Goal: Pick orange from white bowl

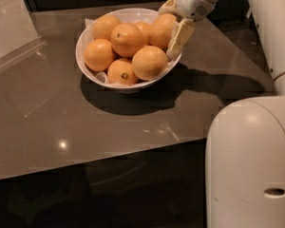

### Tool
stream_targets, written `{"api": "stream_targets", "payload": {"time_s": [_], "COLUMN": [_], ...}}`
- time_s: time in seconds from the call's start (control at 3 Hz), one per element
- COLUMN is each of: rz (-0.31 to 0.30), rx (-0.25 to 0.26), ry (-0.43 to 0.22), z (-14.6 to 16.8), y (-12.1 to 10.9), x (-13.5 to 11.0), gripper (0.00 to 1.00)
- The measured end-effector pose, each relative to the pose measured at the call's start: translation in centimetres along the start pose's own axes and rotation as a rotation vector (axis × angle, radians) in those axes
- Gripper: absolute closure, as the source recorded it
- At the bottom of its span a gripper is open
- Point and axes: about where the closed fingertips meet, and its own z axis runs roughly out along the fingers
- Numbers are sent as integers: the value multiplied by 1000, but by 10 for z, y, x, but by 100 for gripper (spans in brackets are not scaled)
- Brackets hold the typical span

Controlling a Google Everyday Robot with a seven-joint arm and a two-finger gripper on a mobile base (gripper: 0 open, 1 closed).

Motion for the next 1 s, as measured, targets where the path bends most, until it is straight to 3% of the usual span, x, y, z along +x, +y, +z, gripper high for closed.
{"api": "stream_targets", "payload": {"time_s": [0.33, 1.0], "rz": [1, 17], "rx": [-1, -4], "ry": [-1, -6], "z": [1, 3], "y": [0, 4], "x": [0, 5], "gripper": [32, 78]}}
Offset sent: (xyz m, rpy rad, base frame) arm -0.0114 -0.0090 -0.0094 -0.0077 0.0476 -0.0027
